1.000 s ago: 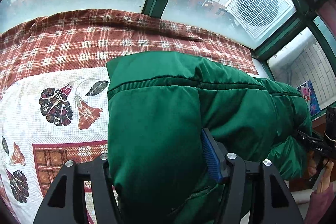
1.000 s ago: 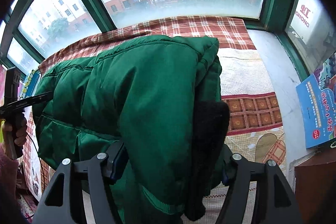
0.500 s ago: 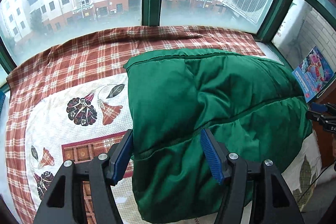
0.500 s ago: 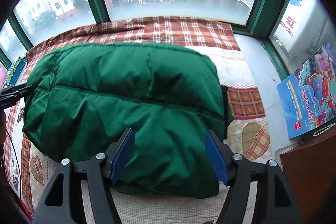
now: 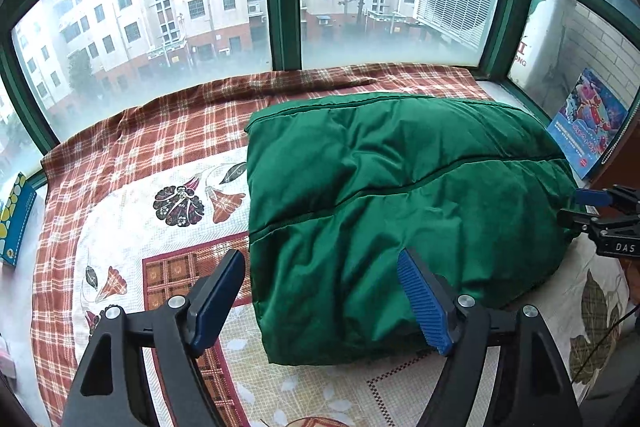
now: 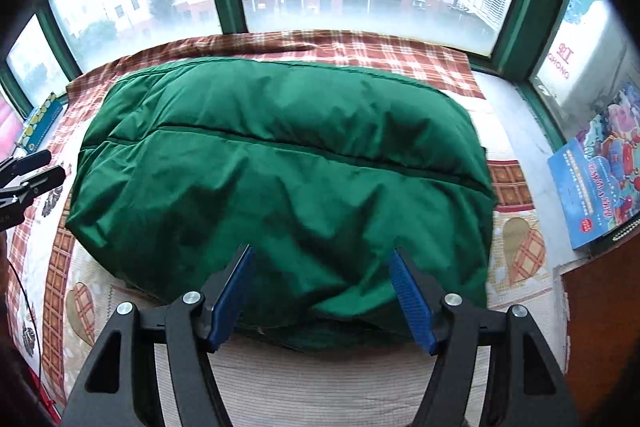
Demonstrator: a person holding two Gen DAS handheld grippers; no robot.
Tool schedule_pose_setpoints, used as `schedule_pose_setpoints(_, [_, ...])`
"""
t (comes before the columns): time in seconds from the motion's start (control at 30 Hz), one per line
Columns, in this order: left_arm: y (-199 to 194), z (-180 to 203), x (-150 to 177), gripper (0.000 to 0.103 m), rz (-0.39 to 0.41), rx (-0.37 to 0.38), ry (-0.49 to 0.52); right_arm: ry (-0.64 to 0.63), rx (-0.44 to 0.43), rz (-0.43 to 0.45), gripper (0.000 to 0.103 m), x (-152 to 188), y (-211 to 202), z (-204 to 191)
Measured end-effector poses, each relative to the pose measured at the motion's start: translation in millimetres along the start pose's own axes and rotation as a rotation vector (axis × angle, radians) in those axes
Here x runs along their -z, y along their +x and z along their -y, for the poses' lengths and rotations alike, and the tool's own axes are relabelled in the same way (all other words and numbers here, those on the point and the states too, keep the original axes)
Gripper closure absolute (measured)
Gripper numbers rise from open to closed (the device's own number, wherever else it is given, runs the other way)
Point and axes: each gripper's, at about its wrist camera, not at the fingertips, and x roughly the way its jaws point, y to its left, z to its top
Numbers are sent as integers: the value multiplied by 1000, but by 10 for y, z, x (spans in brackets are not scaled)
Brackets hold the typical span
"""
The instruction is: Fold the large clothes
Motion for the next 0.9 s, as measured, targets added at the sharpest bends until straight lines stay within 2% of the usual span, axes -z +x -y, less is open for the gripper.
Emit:
schedule_pose_setpoints(0.1, [67, 181, 82, 16, -29, 4, 44, 21, 14, -66, 28, 101, 235, -78])
schedule_pose_setpoints(0.27, [235, 382, 304, 16, -59, -61, 129, 4, 86, -53, 28, 170, 76, -159])
schedule_pose_setpoints(0.37, [185, 390, 396, 16, -57, -66, 126, -4, 108, -20, 28, 222, -115, -215])
schedule_pose_setpoints(0.57, [-271, 406, 550, 16, 10, -77, 119, 8, 113, 34, 28, 422, -416, -349])
schedule_pose_setpoints(0.73, [-672, 467, 725, 14, 64, -100, 146, -32, 156, 84, 28, 610, -626, -556])
schedule_pose_setpoints(0.9, [-1036, 485, 941, 13, 94, -101, 153, -33, 170, 120, 28, 785, -828, -725])
